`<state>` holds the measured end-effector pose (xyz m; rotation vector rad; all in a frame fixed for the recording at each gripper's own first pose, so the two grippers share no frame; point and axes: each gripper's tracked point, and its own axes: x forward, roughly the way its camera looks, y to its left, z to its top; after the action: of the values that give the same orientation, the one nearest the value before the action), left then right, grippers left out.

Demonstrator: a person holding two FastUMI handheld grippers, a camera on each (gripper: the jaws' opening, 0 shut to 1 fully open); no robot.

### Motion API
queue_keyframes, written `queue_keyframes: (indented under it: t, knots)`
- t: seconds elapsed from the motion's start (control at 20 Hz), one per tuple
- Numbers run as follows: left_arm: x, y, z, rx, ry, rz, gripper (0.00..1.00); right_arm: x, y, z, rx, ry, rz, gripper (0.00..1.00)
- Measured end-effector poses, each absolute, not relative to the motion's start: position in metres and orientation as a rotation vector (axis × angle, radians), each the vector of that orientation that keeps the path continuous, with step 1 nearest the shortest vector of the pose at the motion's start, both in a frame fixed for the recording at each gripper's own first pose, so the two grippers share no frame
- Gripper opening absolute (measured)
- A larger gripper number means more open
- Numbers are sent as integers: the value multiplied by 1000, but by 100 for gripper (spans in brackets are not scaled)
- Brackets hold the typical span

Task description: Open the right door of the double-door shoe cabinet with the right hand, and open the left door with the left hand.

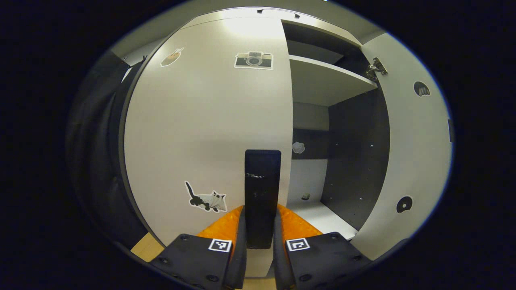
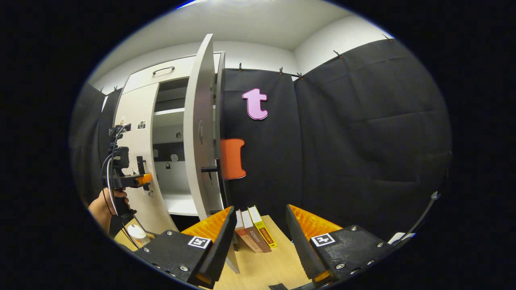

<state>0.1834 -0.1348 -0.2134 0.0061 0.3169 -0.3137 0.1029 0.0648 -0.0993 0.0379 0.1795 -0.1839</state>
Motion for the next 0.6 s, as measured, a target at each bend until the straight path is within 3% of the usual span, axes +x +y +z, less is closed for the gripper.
queue_keyframes:
  t: [0.25, 0.6]
  knots:
    - [178, -130, -214, 13, 338, -294, 25, 99, 69, -93, 20, 162, -148, 77]
    - [155, -114, -201, 11, 338, -288, 27, 102, 102, -86, -4, 128, -4, 90]
